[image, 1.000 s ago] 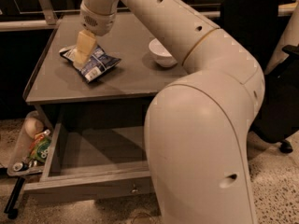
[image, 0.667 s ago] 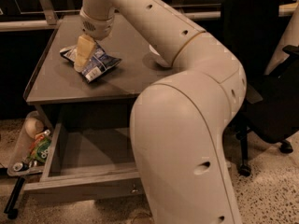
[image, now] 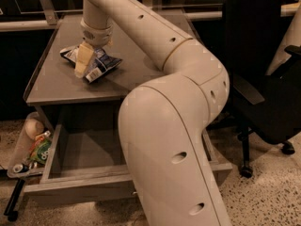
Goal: Place blue chip bag into top drawer
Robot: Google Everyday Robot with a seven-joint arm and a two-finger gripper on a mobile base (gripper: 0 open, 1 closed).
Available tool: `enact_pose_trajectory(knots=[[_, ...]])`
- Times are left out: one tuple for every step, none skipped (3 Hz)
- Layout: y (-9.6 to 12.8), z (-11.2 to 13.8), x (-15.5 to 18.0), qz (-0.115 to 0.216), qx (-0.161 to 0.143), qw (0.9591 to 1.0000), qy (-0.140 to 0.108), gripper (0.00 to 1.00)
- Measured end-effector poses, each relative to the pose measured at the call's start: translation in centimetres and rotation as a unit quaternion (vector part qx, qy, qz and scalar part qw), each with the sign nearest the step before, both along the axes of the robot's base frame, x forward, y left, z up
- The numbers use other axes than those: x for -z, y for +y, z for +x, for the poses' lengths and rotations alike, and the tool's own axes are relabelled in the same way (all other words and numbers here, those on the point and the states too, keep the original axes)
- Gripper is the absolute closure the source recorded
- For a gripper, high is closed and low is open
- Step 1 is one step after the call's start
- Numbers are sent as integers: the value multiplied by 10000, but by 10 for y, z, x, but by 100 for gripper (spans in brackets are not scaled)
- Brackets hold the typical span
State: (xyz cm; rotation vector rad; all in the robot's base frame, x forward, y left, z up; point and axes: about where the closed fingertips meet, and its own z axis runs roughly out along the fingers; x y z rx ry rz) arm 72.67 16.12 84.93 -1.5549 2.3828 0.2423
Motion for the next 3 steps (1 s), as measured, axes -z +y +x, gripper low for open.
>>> enact_pose_trajectory(knots=[[8, 1, 13, 138, -25, 9998, 120, 0], [8, 1, 13, 140, -26, 9998, 122, 19], [8, 1, 13, 140, -26, 9998, 122, 42]])
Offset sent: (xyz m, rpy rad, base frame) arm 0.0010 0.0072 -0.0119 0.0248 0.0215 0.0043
